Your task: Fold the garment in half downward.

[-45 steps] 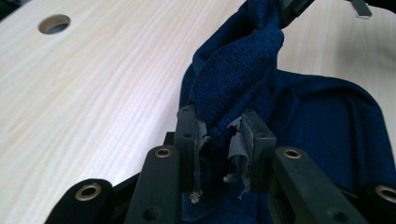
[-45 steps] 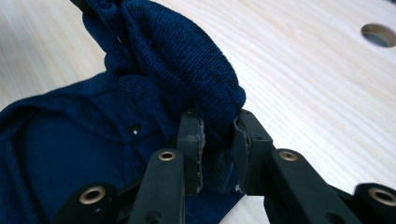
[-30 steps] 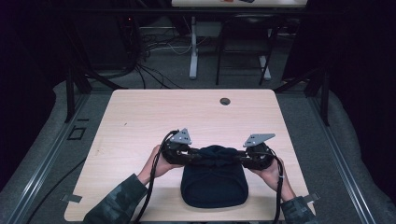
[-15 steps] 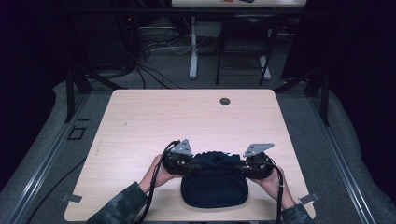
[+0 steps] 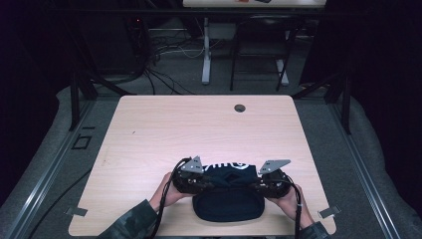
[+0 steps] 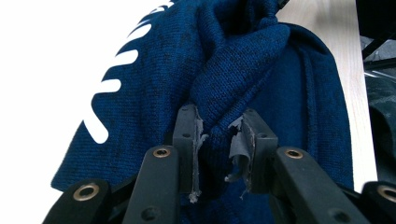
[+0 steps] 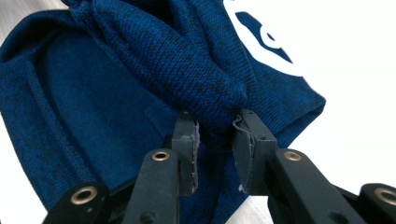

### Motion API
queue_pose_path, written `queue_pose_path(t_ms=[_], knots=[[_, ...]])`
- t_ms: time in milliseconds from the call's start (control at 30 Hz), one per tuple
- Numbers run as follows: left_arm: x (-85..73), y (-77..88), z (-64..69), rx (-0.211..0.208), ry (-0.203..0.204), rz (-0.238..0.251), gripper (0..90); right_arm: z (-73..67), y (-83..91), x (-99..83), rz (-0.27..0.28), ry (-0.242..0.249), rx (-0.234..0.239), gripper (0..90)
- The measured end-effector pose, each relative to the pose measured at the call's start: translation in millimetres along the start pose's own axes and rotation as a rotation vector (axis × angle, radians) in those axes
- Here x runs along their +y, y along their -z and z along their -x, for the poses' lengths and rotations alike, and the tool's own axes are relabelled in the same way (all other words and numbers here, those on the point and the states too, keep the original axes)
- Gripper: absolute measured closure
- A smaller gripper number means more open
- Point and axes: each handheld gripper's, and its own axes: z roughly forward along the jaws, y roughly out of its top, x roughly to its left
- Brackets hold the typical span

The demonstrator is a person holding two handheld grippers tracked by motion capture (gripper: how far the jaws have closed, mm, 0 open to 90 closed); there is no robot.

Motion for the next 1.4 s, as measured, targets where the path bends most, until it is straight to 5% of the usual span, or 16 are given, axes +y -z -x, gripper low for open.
queue_pose_path(t_ms=[300, 600, 833, 1000, 1200, 1400], knots=[[-9.1, -2.3, 4.1, -0.004, 0.013, -0.003, 66.8, -3.4, -1.4, -8.0, -0.014, -0.010, 0.015, 68.2], [-16.4, 6.8, 9.8, -0.019, 0.038, -0.012, 47.2, -6.0, -0.8, -14.2, -0.042, -0.013, 0.022, 63.0], [-14.5, 34.6, 12.2, 0.041, 0.034, 0.016, 41.7, -6.4, 18.6, -16.3, -0.016, -0.031, 0.000, 57.3], [-2.1, 45.1, 4.1, 0.105, 0.038, 0.060, 40.2, -4.3, 35.2, -1.5, 0.064, -0.028, -0.034, 57.2], [13.4, 32.2, -4.7, 0.173, 0.056, 0.078, 38.7, 1.3, 43.6, 25.2, 0.148, -0.015, -0.037, 57.3], [12.7, 3.7, 0.4, 0.236, 0.044, -0.010, 31.0, -0.5, 7.6, 30.7, 0.091, -0.005, -0.002, 54.1]])
